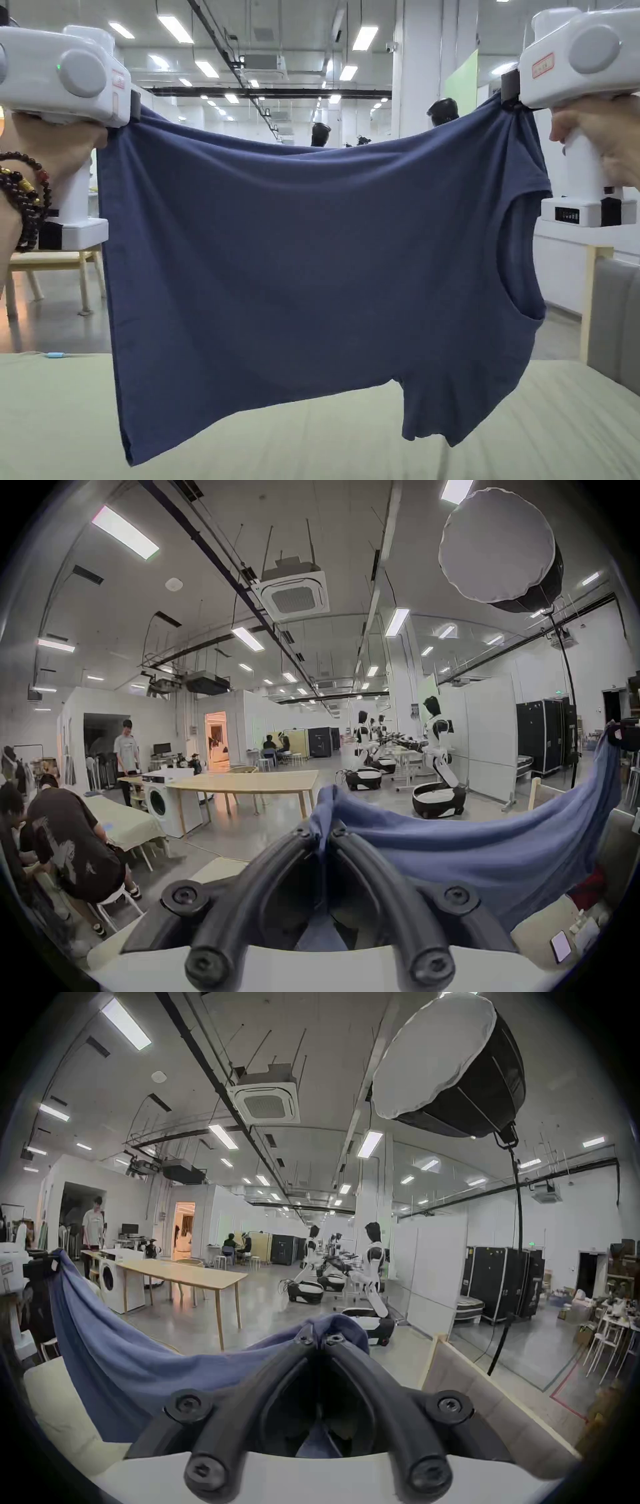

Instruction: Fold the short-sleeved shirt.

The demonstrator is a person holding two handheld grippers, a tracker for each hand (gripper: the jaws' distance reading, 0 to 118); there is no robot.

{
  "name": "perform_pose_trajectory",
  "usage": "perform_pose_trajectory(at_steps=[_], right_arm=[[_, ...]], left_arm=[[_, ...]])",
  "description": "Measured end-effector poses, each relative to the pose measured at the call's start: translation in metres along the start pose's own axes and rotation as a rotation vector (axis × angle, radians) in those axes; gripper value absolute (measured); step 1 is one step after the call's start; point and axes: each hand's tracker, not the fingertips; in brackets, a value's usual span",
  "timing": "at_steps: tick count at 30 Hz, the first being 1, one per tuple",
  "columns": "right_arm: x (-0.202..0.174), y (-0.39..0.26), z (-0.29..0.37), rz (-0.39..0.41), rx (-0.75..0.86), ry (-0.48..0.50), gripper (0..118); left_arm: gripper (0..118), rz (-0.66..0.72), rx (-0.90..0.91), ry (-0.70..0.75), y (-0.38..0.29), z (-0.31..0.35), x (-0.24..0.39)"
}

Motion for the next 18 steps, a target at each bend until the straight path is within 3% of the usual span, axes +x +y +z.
perform_pose_trajectory(at_steps=[5, 13, 18], right_arm=[[0.005, -0.046, -0.015, -0.056, -0.047, 0.024, 0], [0.005, -0.164, -0.04, -0.096, -0.205, 0.045, 0], [0.007, -0.211, -0.004, -0.093, -0.174, 0.076, 0]], left_arm=[[1, 0.026, -0.046, -0.035, -0.046, -0.011, -0.009], [2, 0.08, -0.205, -0.12, -0.181, -0.021, 0.001], [1, 0.14, -0.223, -0.197, -0.23, 0.013, -0.007]])
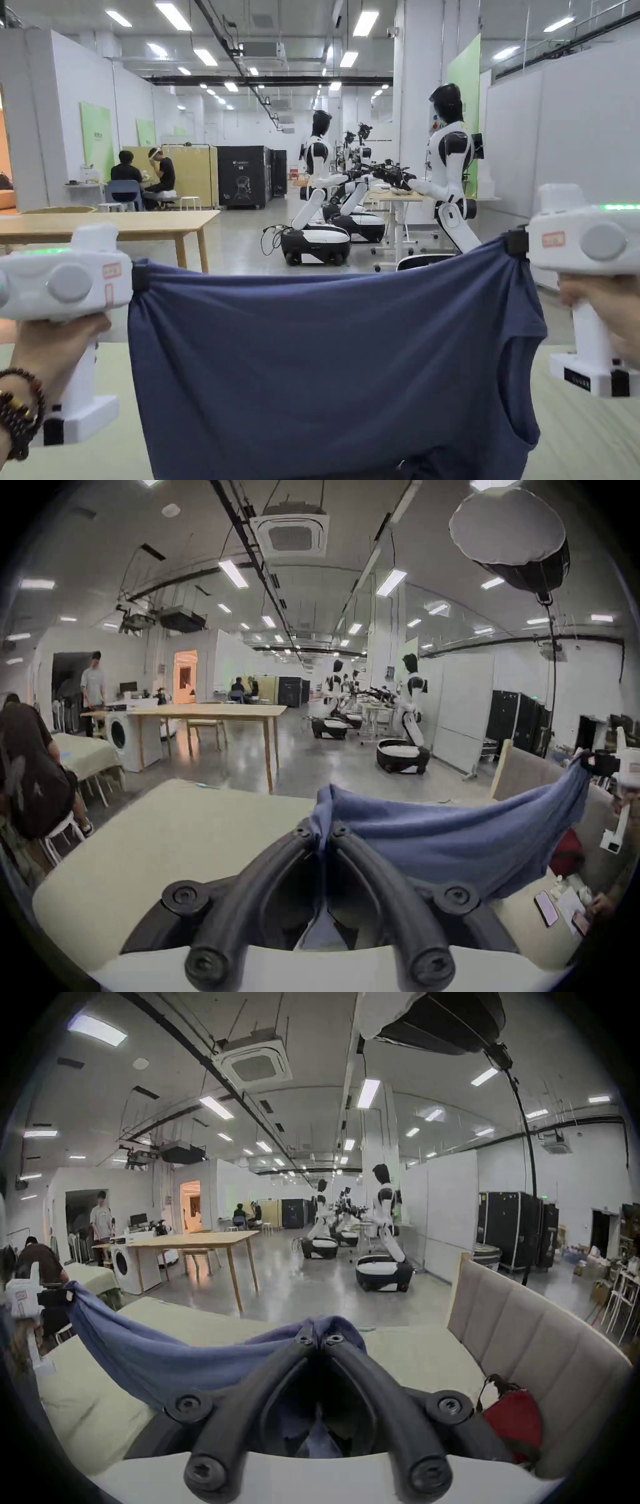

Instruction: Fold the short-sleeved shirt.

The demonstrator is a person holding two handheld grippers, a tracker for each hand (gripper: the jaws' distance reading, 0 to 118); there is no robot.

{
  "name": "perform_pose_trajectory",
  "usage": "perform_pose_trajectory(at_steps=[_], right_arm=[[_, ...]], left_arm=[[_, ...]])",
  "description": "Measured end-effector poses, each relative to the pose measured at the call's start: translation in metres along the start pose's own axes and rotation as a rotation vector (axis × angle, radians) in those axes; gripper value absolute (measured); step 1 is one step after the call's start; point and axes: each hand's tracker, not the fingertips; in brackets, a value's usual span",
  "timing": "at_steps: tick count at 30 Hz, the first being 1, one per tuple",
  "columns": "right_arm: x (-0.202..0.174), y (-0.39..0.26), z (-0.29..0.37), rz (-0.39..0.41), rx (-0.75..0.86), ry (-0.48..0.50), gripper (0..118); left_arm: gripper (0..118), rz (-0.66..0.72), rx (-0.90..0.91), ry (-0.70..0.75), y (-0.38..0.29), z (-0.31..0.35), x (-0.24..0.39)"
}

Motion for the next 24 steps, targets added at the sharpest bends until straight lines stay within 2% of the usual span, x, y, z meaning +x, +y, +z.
perform_pose_trajectory(at_steps=[3, 6, 9, 11, 14, 17, 19, 20, 22, 24], right_arm=[[0.0, -0.034, 0.041, 0.007, 0.018, 0.044, 0], [0.009, -0.071, 0.088, -0.028, 0.012, 0.109, 0], [0.014, -0.113, 0.139, 0.009, 0.018, 0.136, 0], [0.017, -0.142, 0.169, 0.001, -0.016, 0.166, 0], [0.016, -0.188, 0.207, 0.028, -0.11, 0.188, 0], [0.014, -0.233, 0.235, 0.091, -0.235, 0.191, 0], [0.012, -0.263, 0.249, 0.095, -0.31, 0.197, 0], [0.011, -0.278, 0.254, 0.103, -0.369, 0.218, 0], [0.009, -0.308, 0.262, 0.123, -0.454, 0.196, 1], [0.005, -0.336, 0.265, 0.171, -0.565, 0.215, 1]], left_arm=[[1, 0.01, 0.008, -0.035, -0.032, 0.03, -0.01], [1, 0.036, 0.014, -0.072, -0.071, 0.073, -0.023], [1, 0.032, -0.004, -0.1, -0.117, 0.12, -0.035], [1, 0.084, -0.016, -0.124, -0.153, 0.152, -0.043], [1, 0.101, -0.061, -0.145, -0.207, 0.199, -0.047], [1, 0.029, -0.163, -0.134, -0.257, 0.232, -0.047], [1, -0.022, -0.238, -0.141, -0.286, 0.25, -0.045], [1, -0.02, -0.255, -0.143, -0.299, 0.255, -0.049], [1, 0.027, -0.309, -0.184, -0.322, 0.266, -0.054], [2, 0.06, -0.337, -0.17, -0.342, 0.271, -0.059]])
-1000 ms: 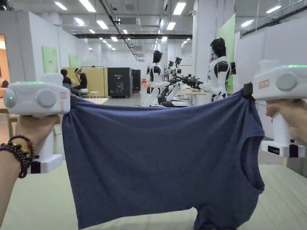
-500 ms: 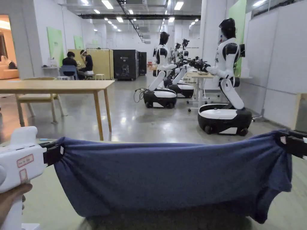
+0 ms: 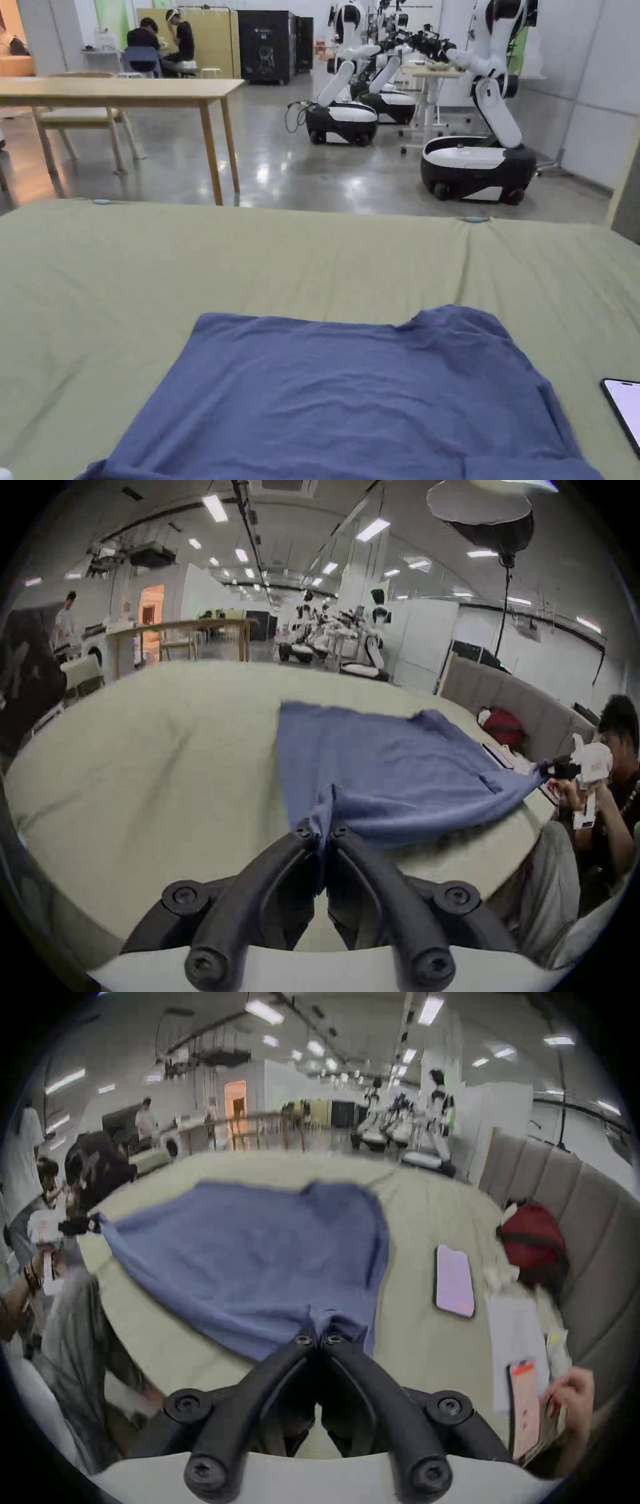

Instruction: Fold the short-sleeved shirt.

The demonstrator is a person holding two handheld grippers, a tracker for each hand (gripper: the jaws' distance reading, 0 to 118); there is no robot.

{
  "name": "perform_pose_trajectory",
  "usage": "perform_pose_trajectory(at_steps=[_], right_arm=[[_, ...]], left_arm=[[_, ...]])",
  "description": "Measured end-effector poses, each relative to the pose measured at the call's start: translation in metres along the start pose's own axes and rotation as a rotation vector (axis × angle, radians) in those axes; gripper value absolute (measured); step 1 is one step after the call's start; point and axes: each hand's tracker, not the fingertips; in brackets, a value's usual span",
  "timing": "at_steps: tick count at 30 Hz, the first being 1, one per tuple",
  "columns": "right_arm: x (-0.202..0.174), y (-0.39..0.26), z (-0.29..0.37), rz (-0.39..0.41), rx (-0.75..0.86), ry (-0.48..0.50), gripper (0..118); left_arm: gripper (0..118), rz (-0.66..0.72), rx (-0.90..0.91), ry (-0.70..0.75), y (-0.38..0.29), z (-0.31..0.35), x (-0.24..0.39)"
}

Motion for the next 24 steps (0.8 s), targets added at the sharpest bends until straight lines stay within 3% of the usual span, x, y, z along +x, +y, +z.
perform_pose_trajectory(at_steps=[3, 6, 10, 11, 13, 14, 15, 16, 18, 19, 20, 21, 22, 23, 24], right_arm=[[-0.006, -0.023, -0.016, 0.062, -0.119, 0.006, 1], [-0.002, -0.03, -0.033, 0.06, -0.19, 0.01, 2], [0.009, -0.037, -0.049, 0.031, -0.198, 0.026, 10], [0.011, -0.036, -0.045, 0.027, -0.192, 0.029, 25], [0.012, -0.032, -0.03, 0.03, -0.158, 0.009, 101], [0.011, -0.031, -0.016, 0.021, -0.146, 0.018, 118], [0.011, -0.029, -0.004, 0.011, -0.121, 0.009, 118], [0.011, -0.025, 0.016, 0.0, -0.038, 0.017, 118], [0.008, -0.023, 0.059, -0.069, 0.094, 0.083, 112], [0.005, -0.023, 0.077, -0.123, 0.142, 0.095, 99], [0.001, -0.025, 0.096, -0.181, 0.195, 0.101, 74], [-0.01, -0.027, 0.116, -0.221, 0.267, 0.099, 23], [-0.021, -0.029, 0.131, -0.254, 0.328, 0.094, 0], [-0.028, -0.034, 0.141, -0.295, 0.371, 0.089, 0], [-0.034, -0.037, 0.146, -0.321, 0.387, 0.073, 0]], left_arm=[[2, 0.021, -0.041, -0.01, -0.021, -0.006, -0.007], [2, -0.05, -0.107, 0.015, -0.033, -0.019, -0.008], [5, 0.024, -0.085, 0.001, -0.037, -0.026, -0.01], [14, 0.051, -0.087, -0.006, -0.034, -0.024, -0.012], [96, 0.114, -0.082, 0.004, -0.03, -0.014, -0.014], [118, 0.13, -0.086, 0.016, -0.027, -0.008, -0.016], [115, 0.128, -0.095, 0.013, -0.023, 0.001, -0.018], [116, 0.099, 0.023, -0.014, -0.017, 0.017, -0.02], [117, 0.137, 0.012, 0.026, -0.013, 0.048, -0.021], [115, 0.141, 0.043, 0.039, -0.01, 0.062, -0.02], [104, 0.147, 0.072, 0.066, -0.024, 0.08, -0.019], [66, 0.154, 0.12, 0.086, -0.027, 0.097, -0.017], [36, 0.153, 0.157, 0.104, -0.03, 0.108, -0.017], [21, 0.151, 0.173, 0.128, -0.029, 0.117, -0.014], [21, 0.171, 0.162, 0.163, -0.027, 0.121, -0.012]])
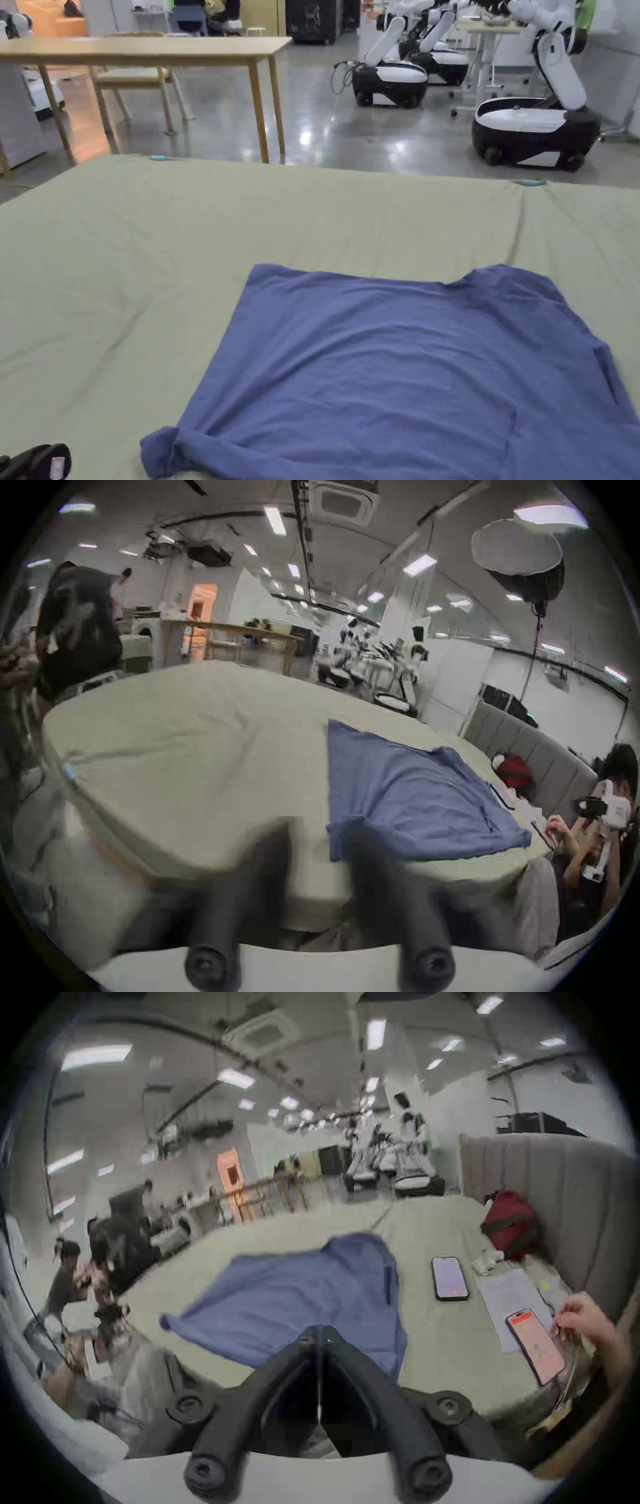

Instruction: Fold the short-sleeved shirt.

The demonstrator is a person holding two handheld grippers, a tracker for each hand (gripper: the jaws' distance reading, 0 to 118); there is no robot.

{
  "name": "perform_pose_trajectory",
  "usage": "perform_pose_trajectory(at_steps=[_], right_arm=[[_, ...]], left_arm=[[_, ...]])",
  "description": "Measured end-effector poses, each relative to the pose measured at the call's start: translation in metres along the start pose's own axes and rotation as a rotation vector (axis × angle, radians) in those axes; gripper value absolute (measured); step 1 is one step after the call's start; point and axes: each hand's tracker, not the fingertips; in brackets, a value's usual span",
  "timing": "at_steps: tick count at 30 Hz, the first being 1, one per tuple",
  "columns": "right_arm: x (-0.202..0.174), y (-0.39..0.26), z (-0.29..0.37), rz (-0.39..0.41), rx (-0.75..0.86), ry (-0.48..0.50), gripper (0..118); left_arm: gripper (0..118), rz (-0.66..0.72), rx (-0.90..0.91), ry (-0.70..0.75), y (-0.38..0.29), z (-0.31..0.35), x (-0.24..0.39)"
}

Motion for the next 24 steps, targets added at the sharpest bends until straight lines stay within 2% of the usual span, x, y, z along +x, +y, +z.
perform_pose_trajectory(at_steps=[1, 4, 8, 9, 10, 11, 12, 13, 19, 20, 23, 24], right_arm=[[-0.002, -0.003, 0.008, -0.017, 0.017, 0.002, 0], [-0.014, -0.008, 0.018, 0.031, -0.022, 0.027, 0], [-0.027, -0.007, 0.009, 0.081, -0.073, 0.038, 0], [-0.029, -0.008, 0.008, 0.086, -0.081, 0.04, 0], [-0.034, -0.008, 0.001, 0.092, -0.088, 0.04, 0], [-0.035, -0.009, -0.001, 0.096, -0.094, 0.043, 0], [-0.037, -0.011, -0.003, 0.1, -0.102, 0.045, 0], [-0.039, -0.012, -0.004, 0.104, -0.11, 0.042, 0], [-0.046, -0.02, -0.011, 0.12, -0.143, 0.058, 0], [-0.046, -0.021, -0.012, 0.117, -0.144, 0.06, 0], [-0.046, -0.024, -0.017, 0.102, -0.155, 0.05, 0], [-0.046, -0.024, -0.019, 0.1, -0.159, 0.046, 0]], left_arm=[[0, 0.012, -0.012, 0.042, -0.002, 0.001, 0.001], [0, 0.023, -0.052, -0.025, 0.002, -0.007, 0.002], [0, -0.015, -0.055, -0.043, 0.0, -0.034, 0.023], [9, -0.015, -0.059, -0.058, 0.0, -0.043, 0.028], [26, -0.015, -0.076, -0.074, 0.0, -0.052, 0.032], [56, -0.016, -0.117, -0.078, -0.001, -0.063, 0.036], [94, -0.027, -0.169, -0.069, -0.002, -0.082, 0.016], [101, -0.034, -0.187, -0.059, -0.005, -0.092, 0.014], [97, -0.057, -0.23, -0.031, -0.018, -0.13, 0.013], [92, -0.05, -0.236, -0.032, -0.019, -0.134, 0.02], [33, -0.034, -0.251, -0.033, -0.02, -0.139, 0.015], [17, -0.037, -0.255, -0.045, -0.021, -0.139, 0.019]])
